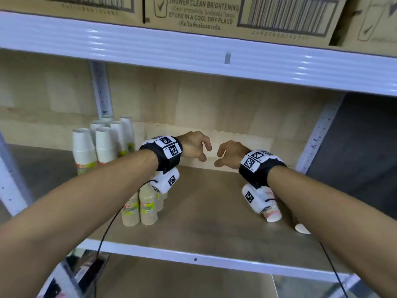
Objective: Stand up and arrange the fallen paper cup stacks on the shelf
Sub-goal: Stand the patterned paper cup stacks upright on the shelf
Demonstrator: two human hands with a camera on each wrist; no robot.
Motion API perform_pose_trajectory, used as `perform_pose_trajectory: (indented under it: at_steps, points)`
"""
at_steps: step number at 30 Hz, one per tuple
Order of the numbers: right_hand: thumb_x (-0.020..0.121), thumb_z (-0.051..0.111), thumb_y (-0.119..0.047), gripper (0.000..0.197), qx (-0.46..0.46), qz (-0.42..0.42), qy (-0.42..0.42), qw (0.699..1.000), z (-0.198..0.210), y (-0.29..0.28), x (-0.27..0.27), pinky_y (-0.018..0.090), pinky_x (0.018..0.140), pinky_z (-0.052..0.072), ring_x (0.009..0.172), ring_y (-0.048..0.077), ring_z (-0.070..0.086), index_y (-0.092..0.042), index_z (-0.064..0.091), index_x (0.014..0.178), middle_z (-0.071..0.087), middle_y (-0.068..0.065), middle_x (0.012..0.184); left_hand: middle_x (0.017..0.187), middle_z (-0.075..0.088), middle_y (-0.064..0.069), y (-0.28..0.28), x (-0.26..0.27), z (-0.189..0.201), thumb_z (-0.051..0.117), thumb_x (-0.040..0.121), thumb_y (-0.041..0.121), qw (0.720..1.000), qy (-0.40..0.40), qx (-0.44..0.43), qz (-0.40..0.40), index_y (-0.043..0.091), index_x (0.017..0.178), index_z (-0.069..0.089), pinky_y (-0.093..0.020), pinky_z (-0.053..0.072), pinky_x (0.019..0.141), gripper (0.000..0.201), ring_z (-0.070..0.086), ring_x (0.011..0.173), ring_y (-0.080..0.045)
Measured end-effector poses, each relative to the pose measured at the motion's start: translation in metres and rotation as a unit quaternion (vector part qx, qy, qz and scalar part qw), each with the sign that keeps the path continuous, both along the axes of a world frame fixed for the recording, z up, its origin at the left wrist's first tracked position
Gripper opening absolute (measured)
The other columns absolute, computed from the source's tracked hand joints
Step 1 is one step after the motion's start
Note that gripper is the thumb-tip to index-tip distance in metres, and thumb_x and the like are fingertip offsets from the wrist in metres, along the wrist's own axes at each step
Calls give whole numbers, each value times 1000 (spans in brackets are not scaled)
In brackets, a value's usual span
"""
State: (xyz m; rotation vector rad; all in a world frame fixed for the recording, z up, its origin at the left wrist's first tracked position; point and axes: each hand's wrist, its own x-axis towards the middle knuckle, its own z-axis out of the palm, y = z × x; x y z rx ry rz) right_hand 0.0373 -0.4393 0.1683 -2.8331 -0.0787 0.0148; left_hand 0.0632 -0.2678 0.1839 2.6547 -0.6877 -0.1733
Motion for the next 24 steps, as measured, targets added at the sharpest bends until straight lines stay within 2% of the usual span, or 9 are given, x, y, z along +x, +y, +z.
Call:
perform_pose_trajectory:
  at_steps: [2,6,9,14,15,17,19,20,24]
  points:
    - [77,76,-35,40,12,-39,1,999,-8,-31,-2,28,73,43,93,18,56,-21,62,112,56,-2,110,112,60,2,-24,3,-7,74,83,26,1000,3,-2,-23,25,121,61,-26,44,82,41,58,100,-17]
    - [73,73,-33,35,30,-138,-3,990,-28,-93,-13,26,65,43,92,18,58,-28,58,104,57,-1,112,117,56,0,-72,9,-27,76,81,23,997,-4,0,-82,28,125,57,-29,47,86,49,57,103,-18]
    - [77,73,-34,35,9,-178,6,984,-40,-135,-29,27,78,44,100,20,56,-22,59,107,56,0,116,126,54,-4,-109,11,-45,76,82,22,992,-5,15,-124,25,133,52,-26,43,86,57,55,111,-21]
    - [84,70,-34,63,-2,-251,41,967,-71,-187,-49,32,97,43,125,29,51,-13,46,138,50,10,140,129,51,-1,-162,13,-78,79,77,23,979,-16,52,-196,26,137,49,-25,40,94,68,52,120,-21]
    - [81,71,-35,70,9,-264,43,963,-79,-195,-52,33,100,42,127,29,50,-16,42,142,48,9,144,125,52,1,-171,15,-86,80,74,27,977,-16,57,-205,30,136,49,-30,43,98,69,53,118,-22]
    - [72,73,-35,89,34,-281,37,958,-91,-205,-62,34,105,43,130,27,49,-37,28,148,43,1,149,127,52,0,-187,19,-102,81,71,29,972,-19,61,-224,32,134,50,-36,45,101,71,53,118,-23]
    - [64,68,-34,97,69,-295,25,953,-109,-212,-65,32,105,41,127,19,50,-53,18,145,42,-13,147,132,51,-3,-200,20,-115,82,72,27,968,-33,66,-239,28,134,51,-33,43,102,69,51,121,-23]
    - [63,66,-36,97,75,-303,22,950,-117,-214,-66,31,104,40,125,18,50,-52,18,145,41,-16,145,132,51,-3,-205,20,-120,81,73,26,965,-47,70,-249,27,134,52,-31,43,101,67,51,121,-22]
    - [73,71,-39,95,48,-362,59,929,-143,-220,-70,36,101,44,127,33,50,-23,20,151,37,12,147,140,47,-1,-222,21,-142,79,76,29,949,-88,92,-288,27,137,50,-33,35,109,67,44,130,-21]
